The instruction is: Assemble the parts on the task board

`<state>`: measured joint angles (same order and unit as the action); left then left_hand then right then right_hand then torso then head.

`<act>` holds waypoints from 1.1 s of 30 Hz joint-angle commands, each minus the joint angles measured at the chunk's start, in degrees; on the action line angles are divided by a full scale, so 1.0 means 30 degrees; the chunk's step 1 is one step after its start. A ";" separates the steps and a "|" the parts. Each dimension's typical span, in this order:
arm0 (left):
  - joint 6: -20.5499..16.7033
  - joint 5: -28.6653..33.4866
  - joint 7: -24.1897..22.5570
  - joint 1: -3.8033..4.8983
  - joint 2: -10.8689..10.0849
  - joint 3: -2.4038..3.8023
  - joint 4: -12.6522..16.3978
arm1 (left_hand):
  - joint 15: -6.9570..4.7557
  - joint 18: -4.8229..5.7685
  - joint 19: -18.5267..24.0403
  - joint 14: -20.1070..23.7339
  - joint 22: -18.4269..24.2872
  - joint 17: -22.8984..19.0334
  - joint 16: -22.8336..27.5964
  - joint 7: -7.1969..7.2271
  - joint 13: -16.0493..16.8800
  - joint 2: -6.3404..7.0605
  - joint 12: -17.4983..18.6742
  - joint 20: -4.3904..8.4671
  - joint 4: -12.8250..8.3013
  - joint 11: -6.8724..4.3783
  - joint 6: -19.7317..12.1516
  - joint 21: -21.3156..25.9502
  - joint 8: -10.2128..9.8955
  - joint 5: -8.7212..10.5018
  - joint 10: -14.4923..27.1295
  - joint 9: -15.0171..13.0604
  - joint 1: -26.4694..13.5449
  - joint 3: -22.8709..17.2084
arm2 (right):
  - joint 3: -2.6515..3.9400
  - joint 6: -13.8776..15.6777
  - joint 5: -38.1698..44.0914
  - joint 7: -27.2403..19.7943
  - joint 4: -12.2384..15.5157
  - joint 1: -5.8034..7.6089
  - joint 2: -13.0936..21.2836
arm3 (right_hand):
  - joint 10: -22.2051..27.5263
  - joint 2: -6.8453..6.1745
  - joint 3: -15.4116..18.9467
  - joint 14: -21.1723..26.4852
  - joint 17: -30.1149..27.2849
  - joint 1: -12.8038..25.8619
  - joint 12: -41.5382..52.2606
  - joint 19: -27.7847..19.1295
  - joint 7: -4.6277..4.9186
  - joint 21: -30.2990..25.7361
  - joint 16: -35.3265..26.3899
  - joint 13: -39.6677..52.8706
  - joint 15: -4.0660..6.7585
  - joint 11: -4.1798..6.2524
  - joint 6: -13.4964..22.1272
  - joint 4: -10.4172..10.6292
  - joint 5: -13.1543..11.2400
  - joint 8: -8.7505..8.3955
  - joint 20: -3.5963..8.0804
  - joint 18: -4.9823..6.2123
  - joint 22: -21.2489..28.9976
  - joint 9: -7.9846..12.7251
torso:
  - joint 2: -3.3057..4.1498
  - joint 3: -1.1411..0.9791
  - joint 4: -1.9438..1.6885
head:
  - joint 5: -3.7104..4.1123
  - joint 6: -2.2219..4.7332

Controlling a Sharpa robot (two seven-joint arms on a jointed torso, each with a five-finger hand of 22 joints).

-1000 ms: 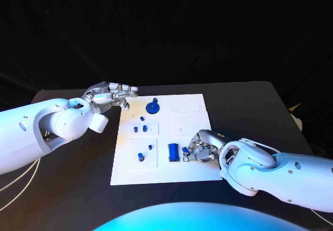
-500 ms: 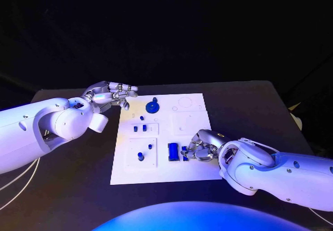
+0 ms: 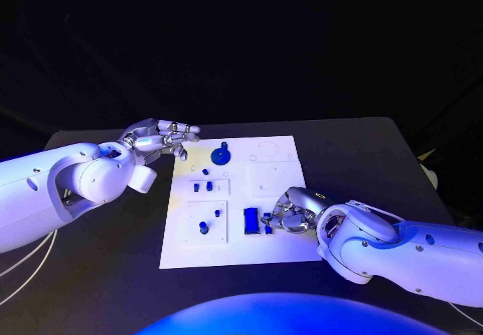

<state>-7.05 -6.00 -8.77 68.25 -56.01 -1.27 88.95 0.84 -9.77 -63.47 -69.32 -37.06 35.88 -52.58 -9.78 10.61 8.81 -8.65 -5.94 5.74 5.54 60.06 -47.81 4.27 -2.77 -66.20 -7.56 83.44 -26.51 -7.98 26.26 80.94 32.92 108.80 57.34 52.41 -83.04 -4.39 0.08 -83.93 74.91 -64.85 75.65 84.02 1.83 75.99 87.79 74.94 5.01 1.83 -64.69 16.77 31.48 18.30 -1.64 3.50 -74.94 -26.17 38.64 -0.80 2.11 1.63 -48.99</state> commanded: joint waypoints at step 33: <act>-0.0590 0.2804 -0.1560 -0.0540 0.2855 -0.0478 -0.3688 | 0.1310 -0.0097 0.3168 0.4313 0.4602 -0.4765 0.8601 0.0056 -0.0233 -0.0260 0.0341 -0.1486 0.1460 0.0514 -0.0231 0.7335 -0.0037 -0.0007 0.0906 0.0254 -0.0758 0.4874 | 0.0093 -0.2313 -2.1807 -1.5859 -0.8306 0.3275 -0.1683 | 0.7607 0.0551 -0.1992 0.7009 -1.7360 -0.8166 -2.0517 -0.9929 0.2929 -2.3325 -2.3367 -1.7768 -0.3090 -0.2913 0.3320 -0.1332 -0.5860 -0.3585 -0.2843 0.2155 0.7385 0.2834 | -0.2021 0.0777 0.0237 | 0.0131 0.2661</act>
<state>-8.25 -1.42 -10.93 66.72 -48.06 -2.73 78.47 4.63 -9.76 -54.25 -56.66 -23.64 21.97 -27.62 -9.53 10.03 8.41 -7.84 -10.35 10.07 6.99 59.66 -26.39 4.37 -2.77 -63.71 -6.84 81.12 -12.01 -7.74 23.57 27.30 -6.22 85.26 67.02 47.85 -59.97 -2.66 -5.75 -63.29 23.23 -89.08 14.44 54.55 10.72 6.40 18.38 22.17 -4.09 -7.03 -54.39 12.75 14.11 7.66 -10.01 9.74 -53.14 -17.85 34.11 0.93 2.73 2.10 -42.12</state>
